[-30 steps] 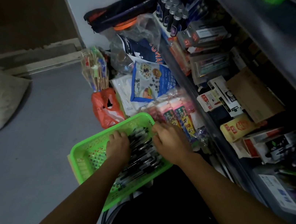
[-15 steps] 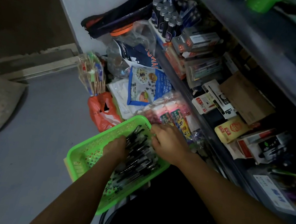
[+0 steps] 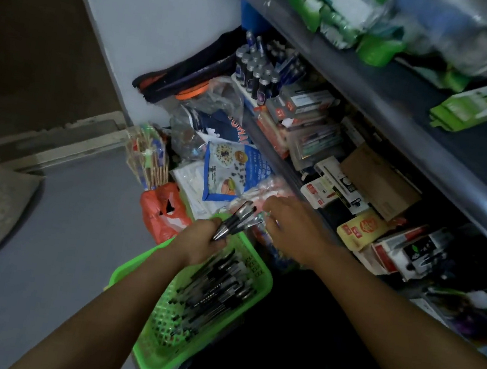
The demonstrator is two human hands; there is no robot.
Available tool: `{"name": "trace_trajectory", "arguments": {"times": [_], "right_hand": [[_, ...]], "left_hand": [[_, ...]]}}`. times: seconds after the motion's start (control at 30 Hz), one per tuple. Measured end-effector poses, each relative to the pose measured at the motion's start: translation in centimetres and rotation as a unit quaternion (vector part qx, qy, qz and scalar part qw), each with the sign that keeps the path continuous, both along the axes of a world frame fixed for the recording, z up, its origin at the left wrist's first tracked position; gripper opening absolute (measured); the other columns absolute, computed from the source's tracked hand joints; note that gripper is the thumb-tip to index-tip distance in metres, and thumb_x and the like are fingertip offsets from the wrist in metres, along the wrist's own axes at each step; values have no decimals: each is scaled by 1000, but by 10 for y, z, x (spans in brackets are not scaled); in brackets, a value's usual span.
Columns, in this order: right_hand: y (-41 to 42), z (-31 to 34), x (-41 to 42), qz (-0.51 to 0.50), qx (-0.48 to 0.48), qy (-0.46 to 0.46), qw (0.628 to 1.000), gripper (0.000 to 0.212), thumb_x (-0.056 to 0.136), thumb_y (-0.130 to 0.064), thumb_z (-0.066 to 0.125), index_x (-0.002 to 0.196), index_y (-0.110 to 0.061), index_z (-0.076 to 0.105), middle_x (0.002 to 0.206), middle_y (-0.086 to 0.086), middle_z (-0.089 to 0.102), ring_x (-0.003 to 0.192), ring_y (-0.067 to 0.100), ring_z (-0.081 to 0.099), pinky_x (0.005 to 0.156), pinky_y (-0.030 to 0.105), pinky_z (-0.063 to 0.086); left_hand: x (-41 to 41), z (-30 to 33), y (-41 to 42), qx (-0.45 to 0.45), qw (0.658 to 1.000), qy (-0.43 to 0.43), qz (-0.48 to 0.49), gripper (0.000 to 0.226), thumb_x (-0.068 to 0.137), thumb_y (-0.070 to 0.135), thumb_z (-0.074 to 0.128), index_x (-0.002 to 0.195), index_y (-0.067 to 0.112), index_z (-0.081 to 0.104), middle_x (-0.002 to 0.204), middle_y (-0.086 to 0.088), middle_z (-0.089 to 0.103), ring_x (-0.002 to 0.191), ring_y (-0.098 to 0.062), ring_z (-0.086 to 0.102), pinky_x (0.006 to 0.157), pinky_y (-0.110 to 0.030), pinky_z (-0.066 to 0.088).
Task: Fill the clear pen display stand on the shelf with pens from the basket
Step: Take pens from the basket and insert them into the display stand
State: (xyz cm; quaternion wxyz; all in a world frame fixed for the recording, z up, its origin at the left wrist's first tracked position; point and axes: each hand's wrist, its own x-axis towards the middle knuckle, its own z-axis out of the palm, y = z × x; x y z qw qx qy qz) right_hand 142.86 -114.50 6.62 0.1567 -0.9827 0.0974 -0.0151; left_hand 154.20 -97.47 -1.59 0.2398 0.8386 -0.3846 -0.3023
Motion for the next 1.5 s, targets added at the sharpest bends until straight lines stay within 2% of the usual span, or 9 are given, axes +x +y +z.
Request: {"name": "trace_trajectory", "arguments": {"times": [0.1, 0.17, 0.3, 0.53, 0.67, 0.83, 1.27, 1.4, 1.5], "right_hand": [[-22, 33, -9, -17, -15, -40, 999, 18, 94, -17, 51, 106, -7, 61, 100, 13, 66, 93, 34, 58, 74, 38, 45], [-38, 60, -21, -37, -41, -67, 996, 17, 94, -20, 51, 102, -9, 61, 95, 12, 66, 87, 33, 59, 70, 40, 47], [-69, 118, -55, -81, -110, -88, 987, 14, 92, -24, 49, 98, -14, 57, 93, 9, 65, 86, 30, 59, 68, 43, 47], [-101, 206, -135, -147, -152, -126, 969, 22, 97, -29, 51, 115, -17, 54, 91, -3, 56, 88, 22, 55, 66, 32, 33], [-110, 244, -176, -173, -136, -133, 966, 26, 97, -31, 52, 118, -15, 55, 96, 5, 65, 85, 24, 59, 73, 41, 48], [-128, 273, -220, -225, -129, -151, 954, 18, 96, -30, 54, 109, -17, 56, 83, 7, 64, 76, 23, 57, 69, 42, 48], [-169, 314, -274, -371, -62, -211, 902, 15, 90, -26, 67, 84, -12, 66, 75, 5, 69, 69, 16, 64, 61, 32, 51], [-181, 319, -280, -393, -34, -233, 889, 22, 90, -24, 66, 79, -6, 63, 65, 2, 65, 51, 1, 54, 49, 18, 42], [-195, 324, -287, -423, 16, -281, 861, 23, 89, -20, 67, 74, -5, 58, 58, 6, 56, 46, 9, 46, 49, 25, 38]], "left_hand": [[-2, 41, -24, -101, 994, 44, 2, 13, 93, 24, 56, 94, 14, 48, 67, 9, 46, 60, -8, 48, 51, -18, 35], [-5, 65, -44, -148, 987, 64, 1, 12, 93, 20, 57, 90, 14, 47, 61, 7, 47, 49, -1, 46, 47, -14, 35], [-21, 111, -86, -217, 973, 73, -32, 18, 93, 18, 57, 79, 17, 45, 58, -2, 49, 43, -4, 46, 50, -28, 41], [-75, 188, -155, -307, 935, 96, -148, 15, 94, 14, 54, 82, 16, 46, 61, -2, 49, 47, -8, 46, 48, -25, 40], [-115, 228, -189, -348, 908, 111, -206, 16, 94, 14, 55, 82, 23, 49, 61, 1, 53, 49, -12, 53, 48, -22, 44], [-156, 262, -230, -360, 888, 127, -257, 8, 93, 13, 55, 88, 9, 50, 62, -1, 56, 47, -10, 55, 48, -19, 44], [-203, 296, -306, -366, 852, 176, -330, 12, 94, 15, 54, 95, 27, 52, 69, -7, 60, 54, -17, 59, 54, -30, 52], [-202, 295, -324, -367, 851, 163, -338, 15, 95, 17, 54, 96, 32, 51, 71, -8, 62, 58, -20, 62, 58, -35, 55], [-198, 289, -333, -352, 863, 140, -334, 14, 94, 17, 53, 93, 31, 52, 71, -7, 62, 55, -17, 62, 55, -31, 54]]}}
